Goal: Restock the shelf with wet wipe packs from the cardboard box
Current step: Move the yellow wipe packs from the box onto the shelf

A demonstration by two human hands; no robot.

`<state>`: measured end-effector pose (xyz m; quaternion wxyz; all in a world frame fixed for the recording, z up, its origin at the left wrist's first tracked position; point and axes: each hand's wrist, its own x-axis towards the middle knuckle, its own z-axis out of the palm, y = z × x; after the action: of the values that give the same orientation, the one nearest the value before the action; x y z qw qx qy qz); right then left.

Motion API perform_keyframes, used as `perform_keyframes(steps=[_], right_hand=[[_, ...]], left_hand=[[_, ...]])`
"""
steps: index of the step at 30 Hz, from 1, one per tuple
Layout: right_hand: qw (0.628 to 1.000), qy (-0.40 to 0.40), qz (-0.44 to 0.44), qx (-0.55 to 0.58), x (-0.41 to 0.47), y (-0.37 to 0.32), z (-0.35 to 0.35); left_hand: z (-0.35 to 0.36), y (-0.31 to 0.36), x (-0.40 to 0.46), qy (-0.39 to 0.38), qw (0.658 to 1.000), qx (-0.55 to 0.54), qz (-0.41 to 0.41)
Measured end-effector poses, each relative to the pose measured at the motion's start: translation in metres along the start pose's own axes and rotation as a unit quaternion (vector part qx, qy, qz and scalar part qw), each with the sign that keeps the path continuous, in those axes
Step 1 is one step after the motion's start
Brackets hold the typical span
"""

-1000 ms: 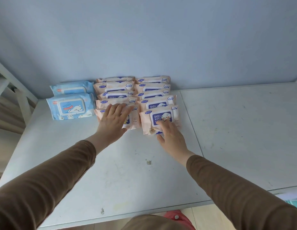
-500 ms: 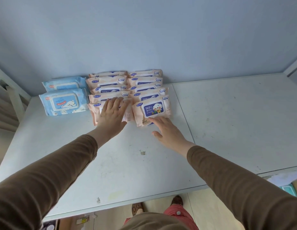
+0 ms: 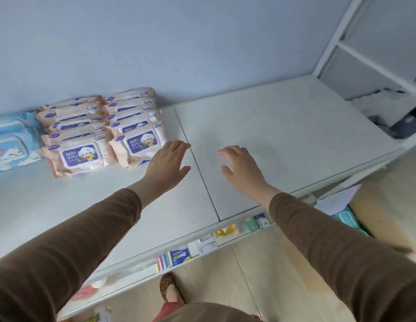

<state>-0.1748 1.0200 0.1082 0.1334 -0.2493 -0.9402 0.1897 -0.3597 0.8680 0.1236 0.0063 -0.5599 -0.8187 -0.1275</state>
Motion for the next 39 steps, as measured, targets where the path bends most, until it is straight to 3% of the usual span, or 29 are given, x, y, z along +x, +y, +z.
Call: perform_keyframes(steps=[9, 14, 28, 39], right_hand=[[0.994, 0.016, 0.106, -0.016, -0.179, 0.183, -0.101], [0.984, 0.002, 0.176, -0.003, -0.247, 0.273, -0.133], [0.914, -0.067, 0.384, 0.110, -0.322, 0.467, -0.099], [0.859, -0.208, 0.432, 0.183, -0.335, 0.639, 0.001]], left_hand=[[0.073, 0.246, 0.014, -0.031, 0.992, -0.086, 0.083], [0.125, 0.346, 0.021, -0.070, 0.984, -0.121, 0.114], [0.311, 0.478, 0.068, -0.281, 0.946, -0.151, 0.062], [0.471, 0.537, 0.068, -0.380, 0.912, -0.102, -0.116]])
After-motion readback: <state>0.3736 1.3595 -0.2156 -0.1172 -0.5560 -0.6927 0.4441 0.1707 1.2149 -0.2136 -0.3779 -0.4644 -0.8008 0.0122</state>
